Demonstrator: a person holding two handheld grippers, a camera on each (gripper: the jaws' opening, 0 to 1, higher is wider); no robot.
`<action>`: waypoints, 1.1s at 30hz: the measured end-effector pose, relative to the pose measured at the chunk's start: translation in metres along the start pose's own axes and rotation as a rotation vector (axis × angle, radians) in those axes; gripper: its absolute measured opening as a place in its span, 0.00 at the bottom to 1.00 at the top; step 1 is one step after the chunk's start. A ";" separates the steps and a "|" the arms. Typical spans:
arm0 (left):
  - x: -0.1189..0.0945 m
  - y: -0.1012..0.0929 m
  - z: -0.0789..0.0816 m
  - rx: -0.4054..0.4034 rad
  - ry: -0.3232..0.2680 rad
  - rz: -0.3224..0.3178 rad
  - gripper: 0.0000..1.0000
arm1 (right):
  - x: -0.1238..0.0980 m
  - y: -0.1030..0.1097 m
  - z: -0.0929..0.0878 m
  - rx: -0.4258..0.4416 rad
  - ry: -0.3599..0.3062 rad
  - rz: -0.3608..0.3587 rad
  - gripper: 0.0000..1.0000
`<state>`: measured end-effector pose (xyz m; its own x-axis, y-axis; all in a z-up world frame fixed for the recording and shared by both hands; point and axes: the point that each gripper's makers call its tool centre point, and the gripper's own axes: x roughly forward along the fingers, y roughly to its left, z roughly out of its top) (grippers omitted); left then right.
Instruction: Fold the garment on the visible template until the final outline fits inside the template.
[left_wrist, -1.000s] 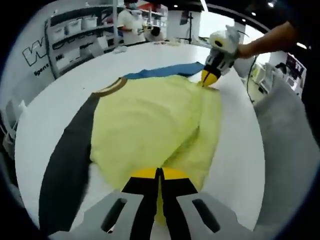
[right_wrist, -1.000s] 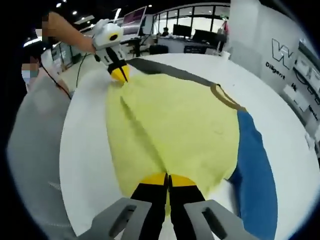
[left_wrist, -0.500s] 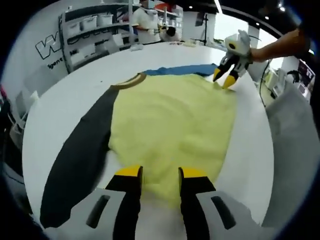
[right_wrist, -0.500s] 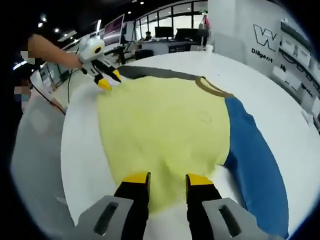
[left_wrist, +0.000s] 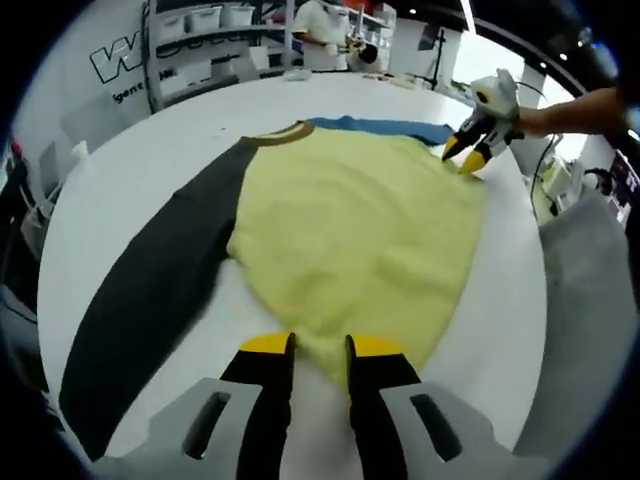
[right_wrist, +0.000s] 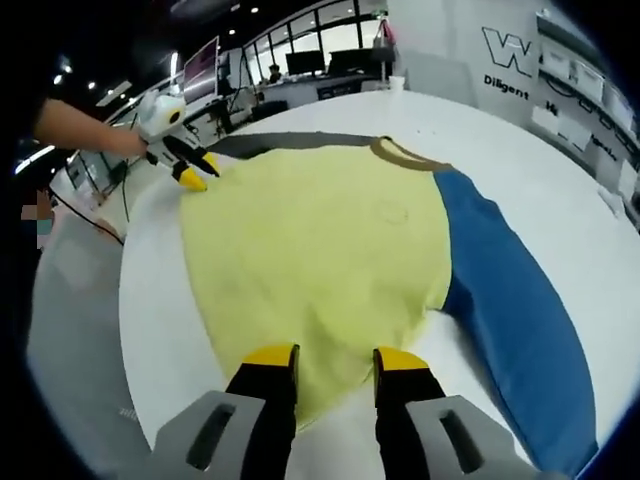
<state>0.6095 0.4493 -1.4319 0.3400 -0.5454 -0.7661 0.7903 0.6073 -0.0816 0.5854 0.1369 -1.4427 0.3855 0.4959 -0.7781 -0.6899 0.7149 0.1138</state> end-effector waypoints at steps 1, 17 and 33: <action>0.000 0.001 0.000 -0.002 0.001 0.005 0.18 | 0.000 -0.001 -0.001 0.000 0.002 -0.003 0.24; -0.017 -0.002 0.008 -0.015 -0.042 0.001 0.04 | -0.020 -0.001 0.003 -0.034 -0.015 -0.003 0.00; -0.058 -0.036 0.003 0.007 -0.132 -0.143 0.03 | -0.067 0.039 0.001 -0.159 -0.079 0.055 0.00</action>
<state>0.5628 0.4573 -1.3831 0.2873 -0.6976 -0.6564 0.8390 0.5139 -0.1788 0.5332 0.1315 -1.3853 0.3871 0.5734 -0.7220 -0.7969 0.6019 0.0508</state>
